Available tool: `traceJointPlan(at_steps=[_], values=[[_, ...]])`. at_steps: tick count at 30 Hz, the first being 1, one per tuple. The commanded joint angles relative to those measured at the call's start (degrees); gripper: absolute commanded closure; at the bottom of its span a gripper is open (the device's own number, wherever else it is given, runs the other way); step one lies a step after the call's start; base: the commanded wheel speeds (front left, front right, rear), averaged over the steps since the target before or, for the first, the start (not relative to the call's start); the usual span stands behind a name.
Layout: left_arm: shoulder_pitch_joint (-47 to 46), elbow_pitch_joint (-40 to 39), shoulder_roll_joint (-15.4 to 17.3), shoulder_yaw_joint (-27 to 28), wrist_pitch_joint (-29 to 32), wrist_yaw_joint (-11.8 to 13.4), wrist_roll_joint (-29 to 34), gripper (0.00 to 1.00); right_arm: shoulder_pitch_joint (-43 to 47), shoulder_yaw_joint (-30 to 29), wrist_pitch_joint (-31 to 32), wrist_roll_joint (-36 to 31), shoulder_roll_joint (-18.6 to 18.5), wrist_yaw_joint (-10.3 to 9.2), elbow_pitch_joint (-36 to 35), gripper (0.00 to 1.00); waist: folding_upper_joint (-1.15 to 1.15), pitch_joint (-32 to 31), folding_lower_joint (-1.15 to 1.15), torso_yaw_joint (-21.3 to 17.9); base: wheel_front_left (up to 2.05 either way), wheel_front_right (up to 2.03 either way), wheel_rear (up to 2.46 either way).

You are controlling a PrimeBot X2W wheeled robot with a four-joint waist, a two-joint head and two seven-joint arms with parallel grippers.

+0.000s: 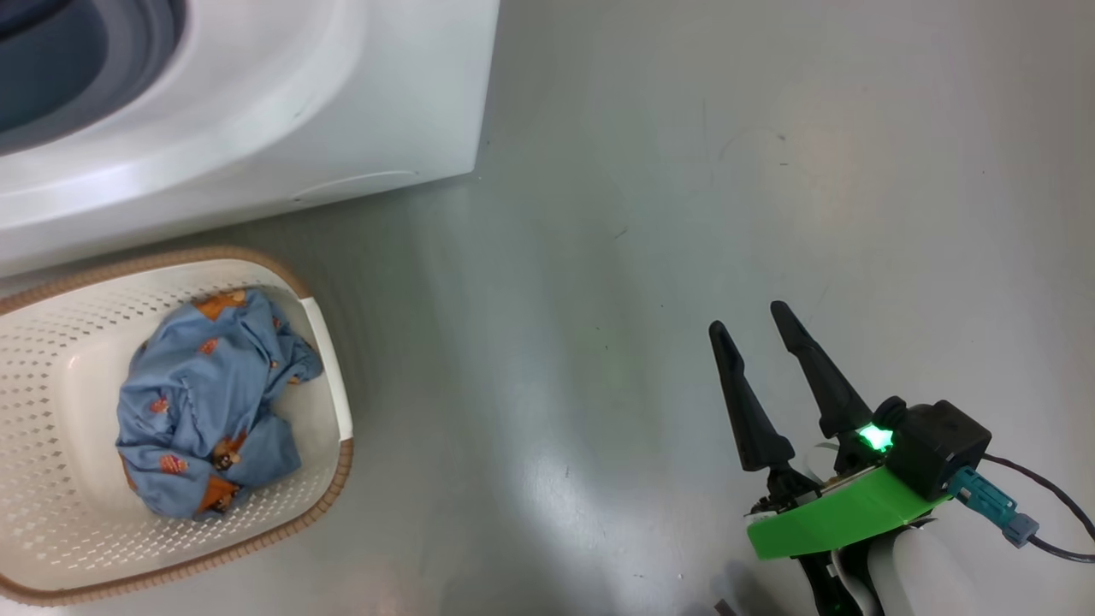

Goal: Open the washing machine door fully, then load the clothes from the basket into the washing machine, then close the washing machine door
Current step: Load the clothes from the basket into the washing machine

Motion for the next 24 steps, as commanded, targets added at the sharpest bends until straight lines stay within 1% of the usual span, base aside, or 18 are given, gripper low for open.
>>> traceJointPlan(at_steps=[1,6,9,15,24], values=[[-1.72,-1.18,3.35,2.01,-1.16,0.27,0.61,1.0,0.45,1.75,-0.27,0.6,0.04,0.35,-1.51,0.0,0.0,0.36,0.0,-0.24,0.0,0.0,0.0],[-5.34,-1.94,3.44,1.79,-4.66,0.27,1.42,1.0,0.42,2.72,-0.27,0.98,0.04,0.35,-1.97,0.0,0.0,1.76,0.0,-1.31,0.0,0.0,0.0],[-7.57,-2.39,3.6,1.98,-5.74,0.27,1.36,1.0,0.62,3.29,-0.27,1.34,0.04,0.35,-2.44,0.0,0.0,2.89,0.0,-2.19,0.0,0.0,0.0],[-11.14,-2.17,4.42,2.55,-6.4,0.27,1.1,1.0,1.74,4.0,-0.27,1.99,0.04,0.35,-3.51,0.0,0.0,5.24,0.0,-4.11,0.0,0.0,0.0],[-16.69,-2.17,7.37,3.78,-6.25,0.27,0.09,1.0,3.24,5.44,-0.27,2.65,0.04,0.35,-4.94,0.0,0.0,9.24,0.0,-6.1,0.0,0.0,0.0]])
